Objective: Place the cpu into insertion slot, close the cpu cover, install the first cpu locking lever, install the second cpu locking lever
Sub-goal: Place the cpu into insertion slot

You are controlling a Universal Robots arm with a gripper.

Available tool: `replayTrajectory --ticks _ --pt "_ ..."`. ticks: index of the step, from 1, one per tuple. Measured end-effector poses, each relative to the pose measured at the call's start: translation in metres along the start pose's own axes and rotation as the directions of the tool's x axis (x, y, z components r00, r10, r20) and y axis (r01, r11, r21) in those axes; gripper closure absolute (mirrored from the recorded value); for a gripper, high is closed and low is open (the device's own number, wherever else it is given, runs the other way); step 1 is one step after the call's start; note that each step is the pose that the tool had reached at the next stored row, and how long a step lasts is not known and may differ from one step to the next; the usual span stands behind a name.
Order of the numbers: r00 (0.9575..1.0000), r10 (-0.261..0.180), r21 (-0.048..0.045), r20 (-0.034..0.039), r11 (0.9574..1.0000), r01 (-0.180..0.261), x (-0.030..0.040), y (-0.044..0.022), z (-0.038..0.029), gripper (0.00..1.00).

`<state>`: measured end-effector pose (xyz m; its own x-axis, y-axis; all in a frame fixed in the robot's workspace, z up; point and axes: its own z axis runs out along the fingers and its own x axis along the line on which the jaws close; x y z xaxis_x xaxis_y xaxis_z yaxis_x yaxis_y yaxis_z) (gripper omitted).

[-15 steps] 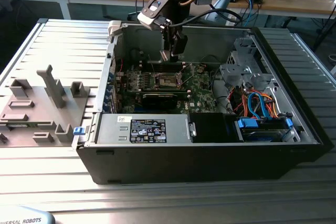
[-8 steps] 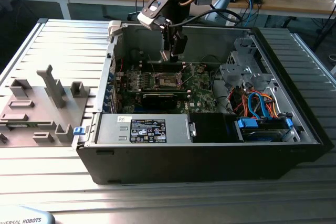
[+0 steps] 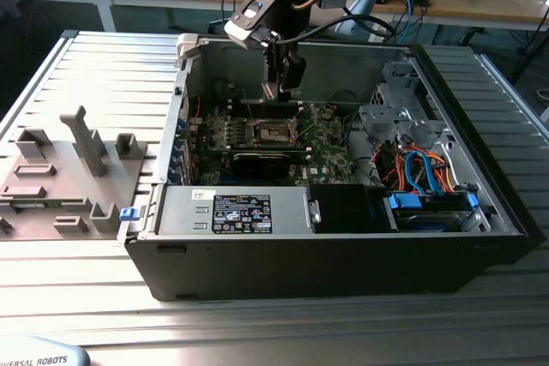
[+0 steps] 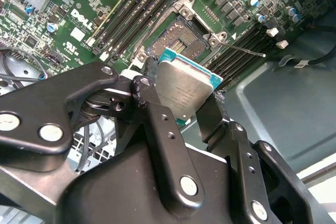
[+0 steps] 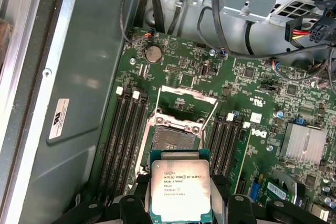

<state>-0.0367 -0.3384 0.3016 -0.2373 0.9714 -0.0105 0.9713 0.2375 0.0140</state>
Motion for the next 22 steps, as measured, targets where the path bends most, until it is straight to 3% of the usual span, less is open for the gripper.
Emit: replayTrajectory --ticks 17,22 --pt "0.9999 0.012 0.0001 0.0002 0.9999 -0.012 0.0000 0.0000 0.0004 0.46" --pt "0.9991 0.042 0.0004 0.0007 0.9991 -0.042 0.0000 -0.0001 0.0008 0.46"
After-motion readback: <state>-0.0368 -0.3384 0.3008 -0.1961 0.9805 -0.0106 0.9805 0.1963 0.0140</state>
